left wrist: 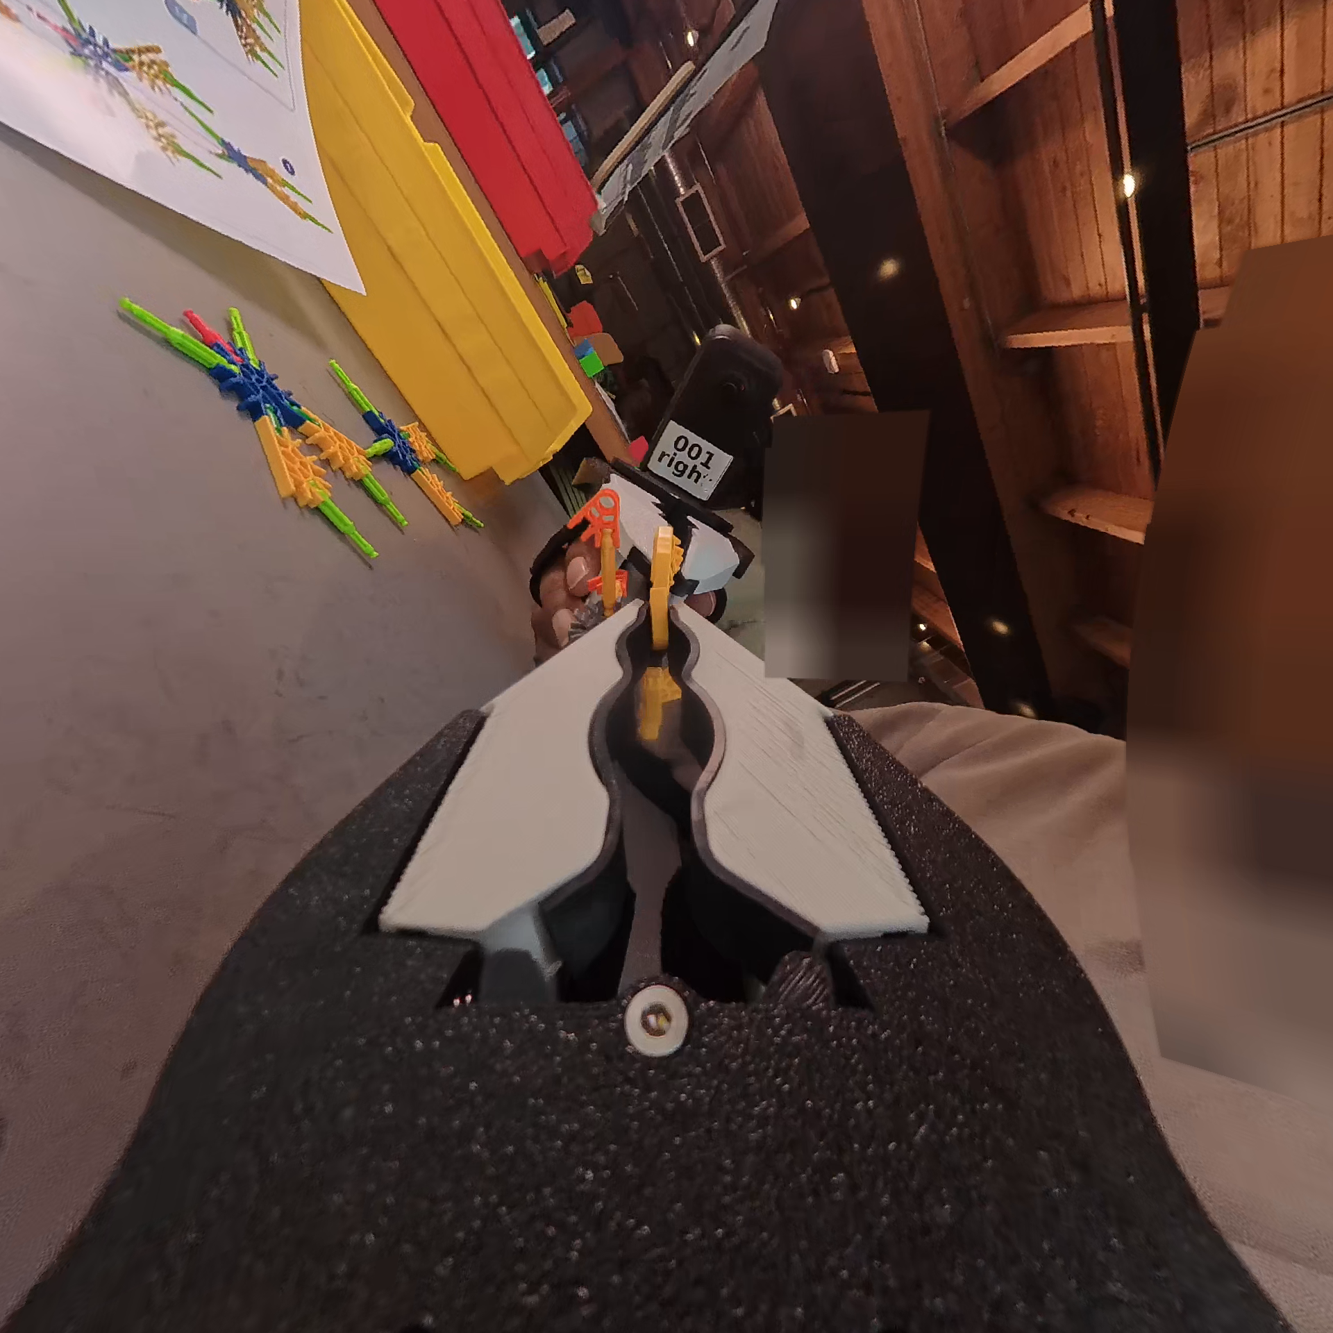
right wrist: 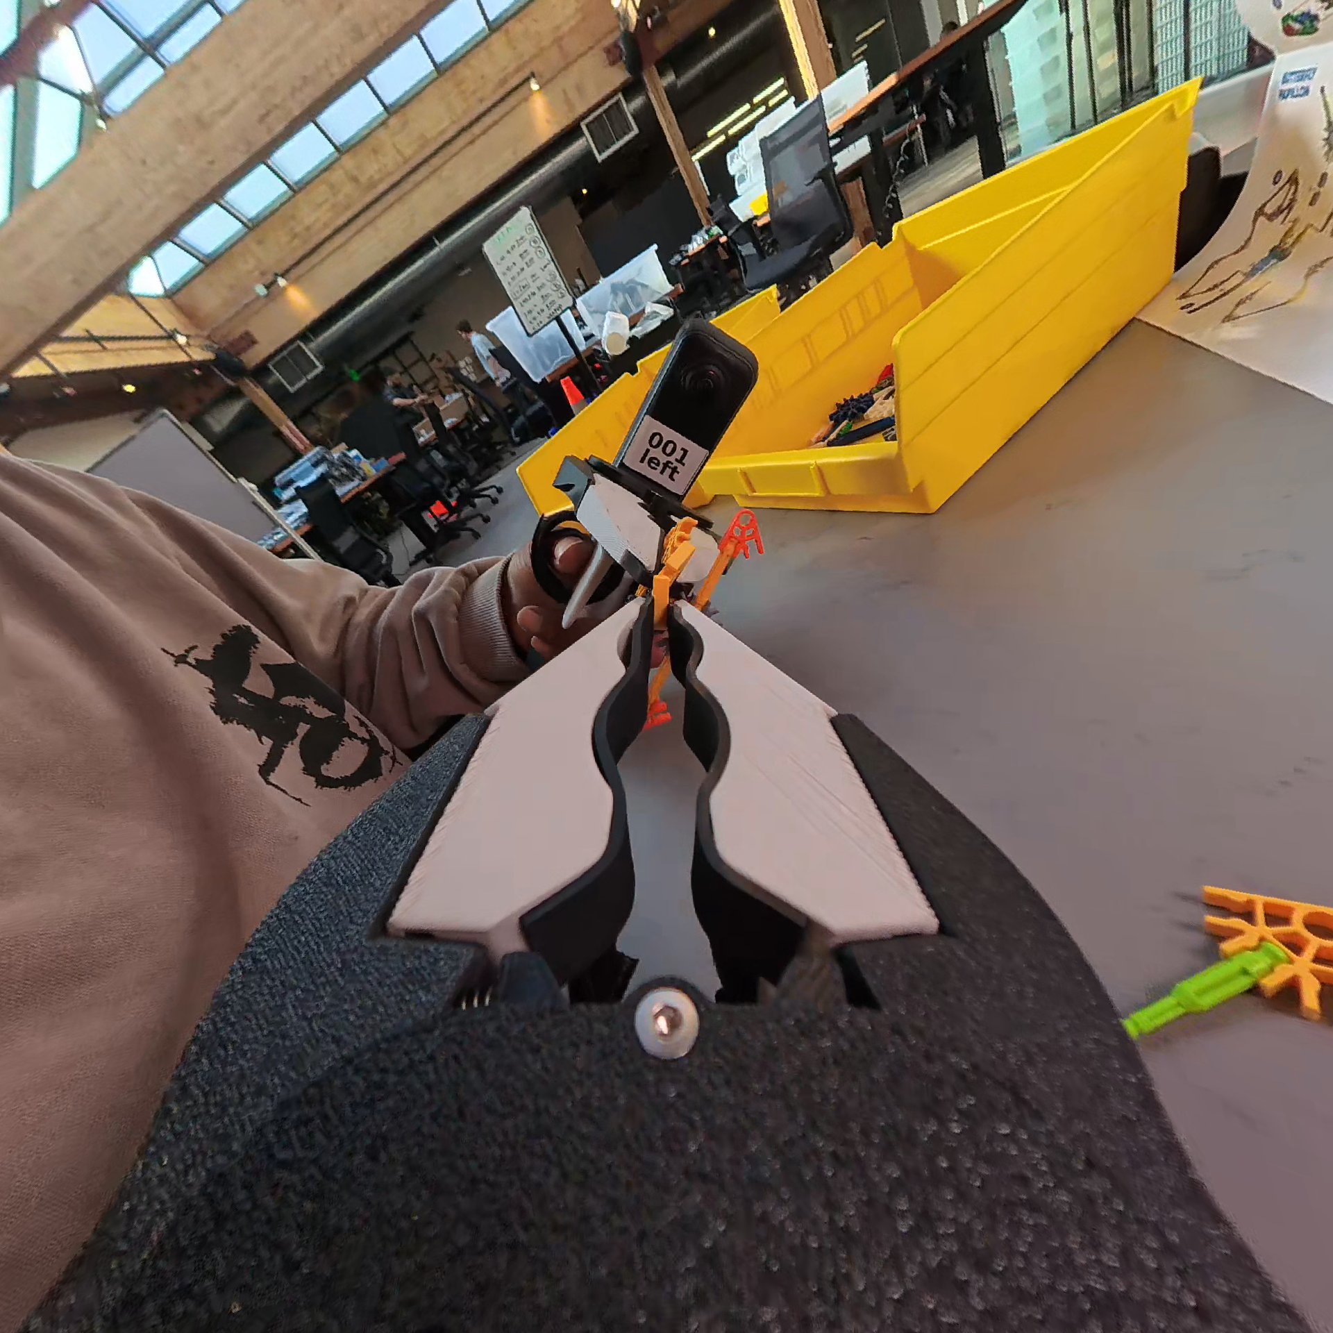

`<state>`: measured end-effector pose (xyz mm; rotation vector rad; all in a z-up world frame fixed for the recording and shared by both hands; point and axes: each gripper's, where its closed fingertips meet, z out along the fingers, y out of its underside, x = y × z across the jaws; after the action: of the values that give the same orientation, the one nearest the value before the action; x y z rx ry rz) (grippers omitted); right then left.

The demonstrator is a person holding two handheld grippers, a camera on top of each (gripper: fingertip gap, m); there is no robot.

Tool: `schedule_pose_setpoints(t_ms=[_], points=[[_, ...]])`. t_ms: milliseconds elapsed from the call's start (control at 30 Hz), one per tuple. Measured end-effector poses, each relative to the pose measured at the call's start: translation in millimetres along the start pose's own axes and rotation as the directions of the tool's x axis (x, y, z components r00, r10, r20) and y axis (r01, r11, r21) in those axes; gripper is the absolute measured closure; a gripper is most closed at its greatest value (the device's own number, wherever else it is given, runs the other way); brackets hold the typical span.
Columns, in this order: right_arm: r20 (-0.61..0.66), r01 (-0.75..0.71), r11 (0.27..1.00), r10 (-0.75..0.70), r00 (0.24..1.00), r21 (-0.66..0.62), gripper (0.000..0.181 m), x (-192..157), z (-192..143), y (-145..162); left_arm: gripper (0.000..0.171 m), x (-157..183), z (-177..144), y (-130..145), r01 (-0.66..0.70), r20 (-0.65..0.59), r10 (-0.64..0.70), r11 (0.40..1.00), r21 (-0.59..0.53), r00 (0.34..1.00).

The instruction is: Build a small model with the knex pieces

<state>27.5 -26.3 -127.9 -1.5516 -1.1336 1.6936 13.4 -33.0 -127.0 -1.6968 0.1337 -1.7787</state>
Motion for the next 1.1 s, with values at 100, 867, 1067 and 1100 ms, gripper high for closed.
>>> schedule_pose_setpoints(t_ms=[100,867,1067,1100], points=[[0.014,-0.041,0.998,0.041,0.999,0.04,0.18,-1,0,-5,0.159,8,0,-4,-0.1,-0.005,0.1,0.995,0.016,0.995],[-0.049,0.356,0.934,-0.357,0.933,-0.028,0.18,-11,-2,-4,0.17,5,0,3,0.103,-0.052,-0.103,0.995,-0.007,0.993],[-0.047,0.648,0.748,-0.66,0.75,-0.144,0.18,-14,-7,5,0.169,3,3,10,0.147,-0.05,-0.149,0.988,-0.041,0.988],[-0.044,0.7,0.696,-0.714,0.699,-0.162,0.18,-15,-8,6,0.169,4,3,11,0.146,-0.055,-0.148,0.988,-0.045,0.987]])
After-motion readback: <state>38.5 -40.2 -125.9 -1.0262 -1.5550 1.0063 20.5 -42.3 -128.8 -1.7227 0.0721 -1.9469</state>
